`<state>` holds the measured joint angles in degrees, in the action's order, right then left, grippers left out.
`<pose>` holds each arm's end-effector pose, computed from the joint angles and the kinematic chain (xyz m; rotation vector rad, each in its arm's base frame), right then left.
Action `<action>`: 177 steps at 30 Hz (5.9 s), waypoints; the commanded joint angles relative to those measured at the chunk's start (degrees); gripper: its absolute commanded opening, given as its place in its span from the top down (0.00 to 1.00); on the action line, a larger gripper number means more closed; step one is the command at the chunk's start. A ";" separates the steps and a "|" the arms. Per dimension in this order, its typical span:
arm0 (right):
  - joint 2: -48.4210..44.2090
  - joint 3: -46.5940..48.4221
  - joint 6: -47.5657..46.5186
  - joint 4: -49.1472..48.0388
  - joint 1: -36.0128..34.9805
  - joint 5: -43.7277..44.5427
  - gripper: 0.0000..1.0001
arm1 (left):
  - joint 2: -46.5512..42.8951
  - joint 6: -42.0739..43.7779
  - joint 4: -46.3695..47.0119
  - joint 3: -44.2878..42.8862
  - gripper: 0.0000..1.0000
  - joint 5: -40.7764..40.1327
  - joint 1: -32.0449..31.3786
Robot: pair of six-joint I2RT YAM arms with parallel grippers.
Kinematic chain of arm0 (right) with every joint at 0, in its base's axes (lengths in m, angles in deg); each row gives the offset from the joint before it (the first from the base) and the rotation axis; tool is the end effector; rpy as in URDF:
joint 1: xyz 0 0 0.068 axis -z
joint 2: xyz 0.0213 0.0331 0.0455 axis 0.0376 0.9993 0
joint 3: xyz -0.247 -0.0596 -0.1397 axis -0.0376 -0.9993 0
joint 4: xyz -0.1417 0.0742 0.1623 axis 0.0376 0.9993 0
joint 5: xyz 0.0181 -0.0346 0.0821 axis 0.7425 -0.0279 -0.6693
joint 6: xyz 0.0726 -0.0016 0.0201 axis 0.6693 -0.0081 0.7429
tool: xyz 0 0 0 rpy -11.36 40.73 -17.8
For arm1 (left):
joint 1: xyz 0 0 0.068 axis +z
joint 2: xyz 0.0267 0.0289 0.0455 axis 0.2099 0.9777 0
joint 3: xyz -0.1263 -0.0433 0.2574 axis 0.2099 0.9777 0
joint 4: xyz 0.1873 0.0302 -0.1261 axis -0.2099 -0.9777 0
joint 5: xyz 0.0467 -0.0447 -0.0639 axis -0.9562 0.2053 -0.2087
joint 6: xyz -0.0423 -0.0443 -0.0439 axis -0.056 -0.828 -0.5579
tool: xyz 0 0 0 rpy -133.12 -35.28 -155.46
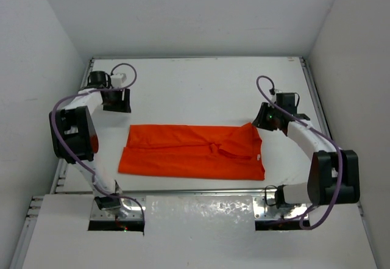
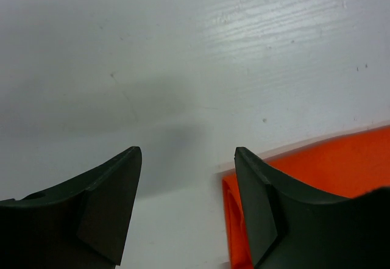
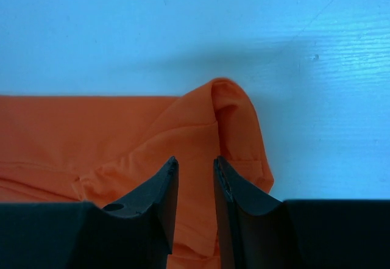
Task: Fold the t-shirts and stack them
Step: Fold the other side of the tshirt into a rectangle
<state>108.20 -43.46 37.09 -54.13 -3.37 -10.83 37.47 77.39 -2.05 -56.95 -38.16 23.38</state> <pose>0.2559 0.0184 0.2116 0.4218 2.4273 0.4559 0.3575 0.0521 0.2102 0.2676 2.5521 -0.1969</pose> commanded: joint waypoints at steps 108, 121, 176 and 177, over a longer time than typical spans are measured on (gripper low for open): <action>1.23 6.35 -9.67 6.56 -28.57 15.24 0.47 | -17.45 48.16 -21.99 10.17 0.42 7.39 -5.80; 13.28 10.39 -5.00 2.15 -35.53 14.80 0.44 | -16.05 51.94 -16.35 14.40 0.39 5.08 -10.74; 7.65 9.68 -19.50 10.67 -35.35 7.51 1.00 | -16.58 57.30 -17.50 15.01 1.00 1.75 -11.36; 7.74 9.68 -19.85 10.67 -35.35 6.81 1.00 | -16.49 57.39 -17.32 15.10 1.00 1.84 -11.36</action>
<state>117.01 -35.07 20.31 -45.39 -38.71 -1.15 22.70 131.23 -16.85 -40.71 -38.64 11.56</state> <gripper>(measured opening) 0.002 0.024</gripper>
